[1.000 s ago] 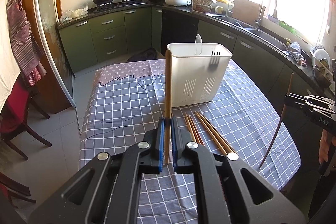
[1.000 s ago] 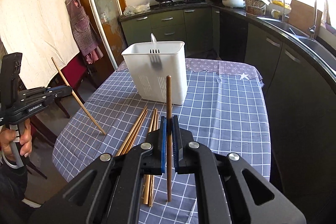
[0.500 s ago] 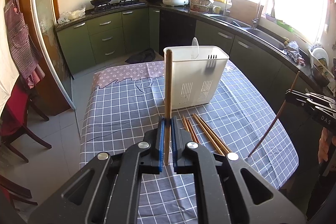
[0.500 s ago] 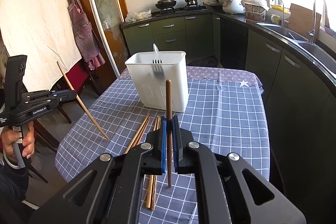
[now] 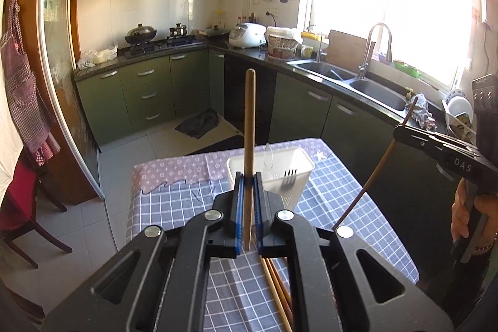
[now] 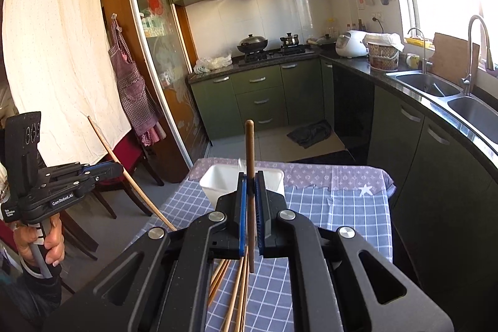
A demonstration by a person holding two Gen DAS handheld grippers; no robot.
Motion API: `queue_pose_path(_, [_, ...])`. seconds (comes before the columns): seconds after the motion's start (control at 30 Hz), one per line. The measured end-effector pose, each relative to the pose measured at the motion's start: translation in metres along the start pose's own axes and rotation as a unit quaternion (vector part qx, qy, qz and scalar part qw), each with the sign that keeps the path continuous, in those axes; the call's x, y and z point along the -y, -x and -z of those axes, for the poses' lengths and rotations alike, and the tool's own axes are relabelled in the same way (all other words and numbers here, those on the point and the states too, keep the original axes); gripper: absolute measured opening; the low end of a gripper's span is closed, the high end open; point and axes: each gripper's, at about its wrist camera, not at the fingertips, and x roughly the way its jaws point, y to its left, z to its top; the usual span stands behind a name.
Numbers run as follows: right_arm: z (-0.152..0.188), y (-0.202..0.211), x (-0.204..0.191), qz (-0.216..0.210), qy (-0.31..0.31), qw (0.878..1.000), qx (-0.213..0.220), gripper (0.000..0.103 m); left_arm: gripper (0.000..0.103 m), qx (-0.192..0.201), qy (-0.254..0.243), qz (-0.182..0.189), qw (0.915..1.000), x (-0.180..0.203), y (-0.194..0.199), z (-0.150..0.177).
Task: Organize utensils
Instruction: 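Carry both chopsticks into the white holder and open both grippers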
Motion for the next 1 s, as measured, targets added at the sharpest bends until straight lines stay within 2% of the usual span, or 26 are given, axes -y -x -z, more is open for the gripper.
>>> queue_pose_path(0.23, [-0.046,-0.004,0.0,-0.009,-0.015,0.999,0.04,0.006,0.006,0.06,0.015,0.007,0.9981,0.005,-0.01,-0.056])
queue_pose_path(0.43, [-0.064,-0.007,0.007,-0.007,-0.026,0.998,0.054,0.006,0.006,0.072,0.028,-0.001,0.997,0.008,-0.054,-0.076])
queue_pose_path(0.53, [-0.072,-0.009,0.011,-0.003,-0.031,0.997,0.064,0.006,0.006,0.057,0.034,-0.009,0.9978,0.007,-0.082,-0.071])
queue_pose_path(0.77, [-0.09,-0.035,0.02,0.01,-0.038,0.997,0.07,0.006,0.006,-0.015,0.042,-0.018,0.9988,-0.001,-0.13,-0.045])
queue_pose_path(0.87, [-0.09,-0.061,0.025,0.025,-0.042,0.997,0.058,0.006,0.007,-0.049,0.046,-0.014,0.9976,-0.005,-0.143,-0.032])
queue_pose_path(1.0, [-0.078,-0.097,0.033,0.03,-0.049,0.998,0.024,0.006,0.018,-0.064,0.05,-0.005,0.9967,-0.009,-0.143,-0.021])
